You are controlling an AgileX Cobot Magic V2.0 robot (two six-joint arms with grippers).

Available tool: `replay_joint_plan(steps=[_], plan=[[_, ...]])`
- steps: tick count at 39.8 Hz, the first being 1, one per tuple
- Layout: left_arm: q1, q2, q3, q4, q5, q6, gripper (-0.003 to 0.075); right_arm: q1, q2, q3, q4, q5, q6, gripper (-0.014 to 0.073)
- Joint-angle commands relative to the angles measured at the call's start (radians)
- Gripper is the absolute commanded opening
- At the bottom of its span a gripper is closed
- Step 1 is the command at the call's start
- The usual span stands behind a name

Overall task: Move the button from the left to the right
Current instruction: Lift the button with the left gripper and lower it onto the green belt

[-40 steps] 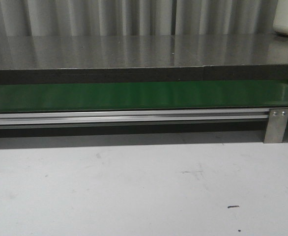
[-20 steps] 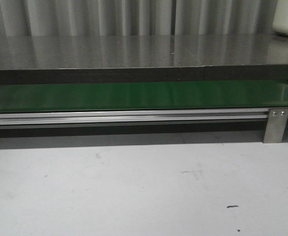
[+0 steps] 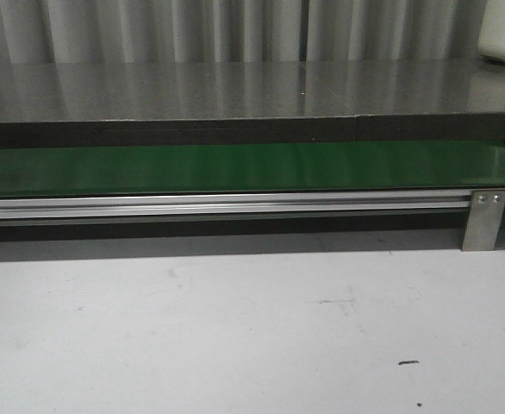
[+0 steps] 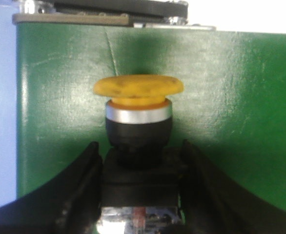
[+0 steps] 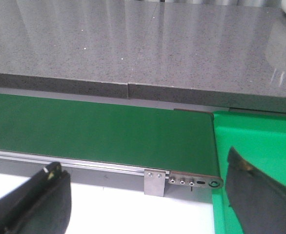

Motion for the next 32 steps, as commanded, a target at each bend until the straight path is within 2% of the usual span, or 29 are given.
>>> replay_joint_plan(steps=[1,6,15,18,24,26,32], plan=[[-0.003,-0.035,-0.024,-0.024,-0.033,-0.013,0.0204,-0.007,0.009,-0.034,0.003,-0.079,-0.005,0.0654],[-0.003,-0.010,-0.024,-0.032,-0.031,-0.013,0.0251,-0.007,0.009,-0.034,0.003,-0.079,-0.005,0.0654],[-0.007,0.023,-0.024,-0.032,-0.007,-0.013,0.0266,-0.007,0.009,-0.034,0.003,-0.079,-0.005,0.0654],[-0.011,0.023,-0.024,-0.034,-0.014,-0.007,0.0323,-0.007,0.009,-0.034,0.003,-0.079,-0.005,0.0654],[-0.024,0.021,-0.024,-0.042,-0.010,-0.006,0.0522,-0.007,0.009,-0.034,0.003,-0.079,-0.005,0.0654],[-0.032,0.018,-0.024,-0.051,-0.003,0.001,0.0564,-0.007,0.009,-0.034,0.003,-0.079,-0.005,0.0654],[-0.066,-0.010,-0.065,-0.062,0.007,0.020,0.0587,-0.007,0.009,-0.034,0.003,-0.079,-0.005,0.0654]])
